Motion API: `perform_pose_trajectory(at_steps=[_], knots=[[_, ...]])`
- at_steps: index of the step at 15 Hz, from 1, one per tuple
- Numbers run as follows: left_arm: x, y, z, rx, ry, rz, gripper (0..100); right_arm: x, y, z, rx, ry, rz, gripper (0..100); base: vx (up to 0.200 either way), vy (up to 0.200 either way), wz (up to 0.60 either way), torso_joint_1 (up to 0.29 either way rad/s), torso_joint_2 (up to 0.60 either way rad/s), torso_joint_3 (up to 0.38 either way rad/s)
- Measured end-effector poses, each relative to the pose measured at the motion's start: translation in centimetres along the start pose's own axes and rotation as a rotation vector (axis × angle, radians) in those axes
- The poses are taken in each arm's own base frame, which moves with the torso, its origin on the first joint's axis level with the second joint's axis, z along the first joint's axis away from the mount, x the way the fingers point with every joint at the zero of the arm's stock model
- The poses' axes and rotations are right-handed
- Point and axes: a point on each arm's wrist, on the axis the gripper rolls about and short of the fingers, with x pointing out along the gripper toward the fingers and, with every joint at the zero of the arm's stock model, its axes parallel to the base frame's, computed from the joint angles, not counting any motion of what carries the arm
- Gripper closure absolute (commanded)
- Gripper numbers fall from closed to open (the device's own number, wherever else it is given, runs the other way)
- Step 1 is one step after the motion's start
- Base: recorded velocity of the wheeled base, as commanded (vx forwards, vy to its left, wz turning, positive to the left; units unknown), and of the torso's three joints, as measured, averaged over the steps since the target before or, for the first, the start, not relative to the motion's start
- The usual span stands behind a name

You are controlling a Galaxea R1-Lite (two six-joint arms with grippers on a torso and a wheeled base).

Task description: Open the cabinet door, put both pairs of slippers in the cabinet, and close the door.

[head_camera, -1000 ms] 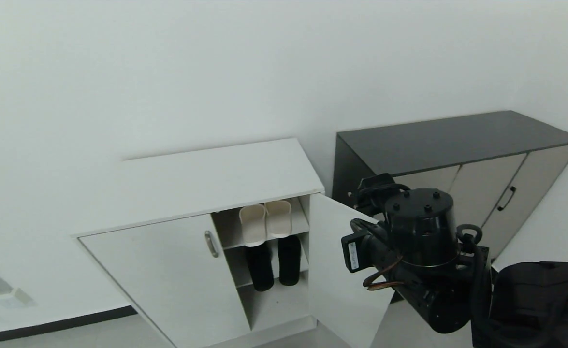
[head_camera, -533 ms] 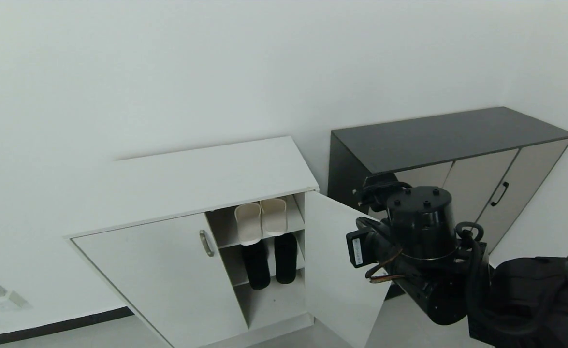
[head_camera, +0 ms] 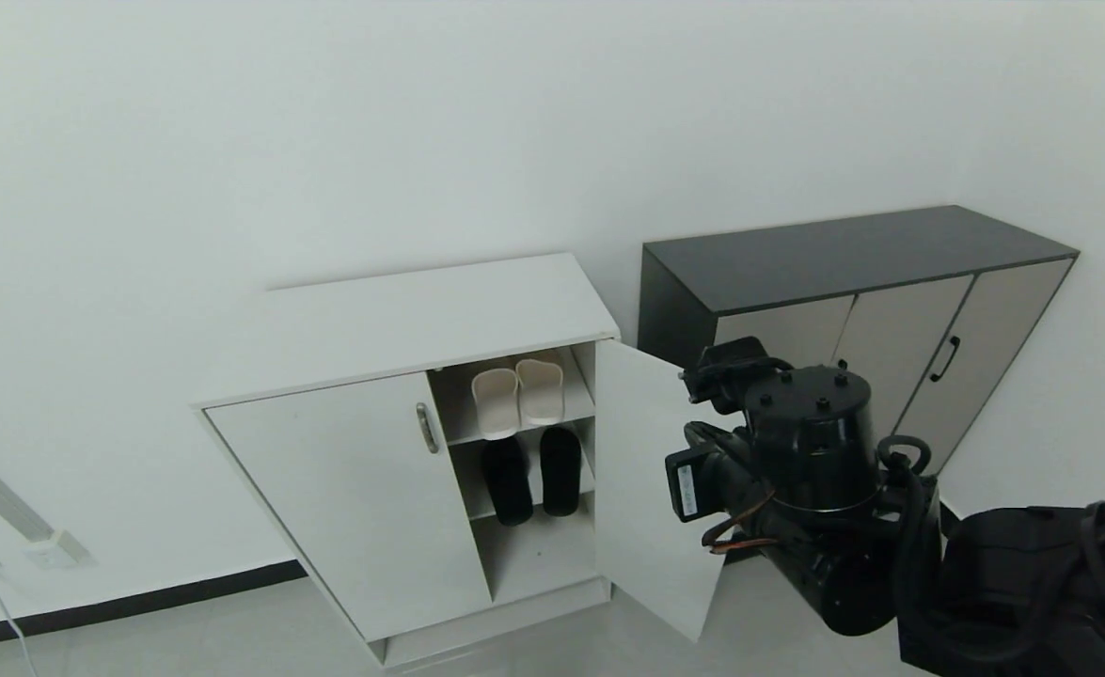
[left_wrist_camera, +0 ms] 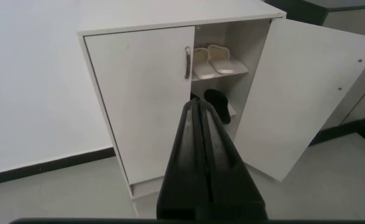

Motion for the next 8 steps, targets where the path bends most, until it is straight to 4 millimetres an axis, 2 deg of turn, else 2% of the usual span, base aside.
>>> perform_pose_trajectory(at_steps=[4,8], knots=[[0.0,0.0,0.0,0.000,0.000,0.000,100,3.4,-2.6,0.8,0.045,-0.010,-0.014,100,0.000,0.000,0.00,0.000,0.00,0.000],[0.0,0.0,0.0,-0.001,0.000,0.000,100,8.8,-6.0,2.7,0.095,-0.030,-0.095,100,0.000,0.000,0.00,0.000,0.00,0.000]])
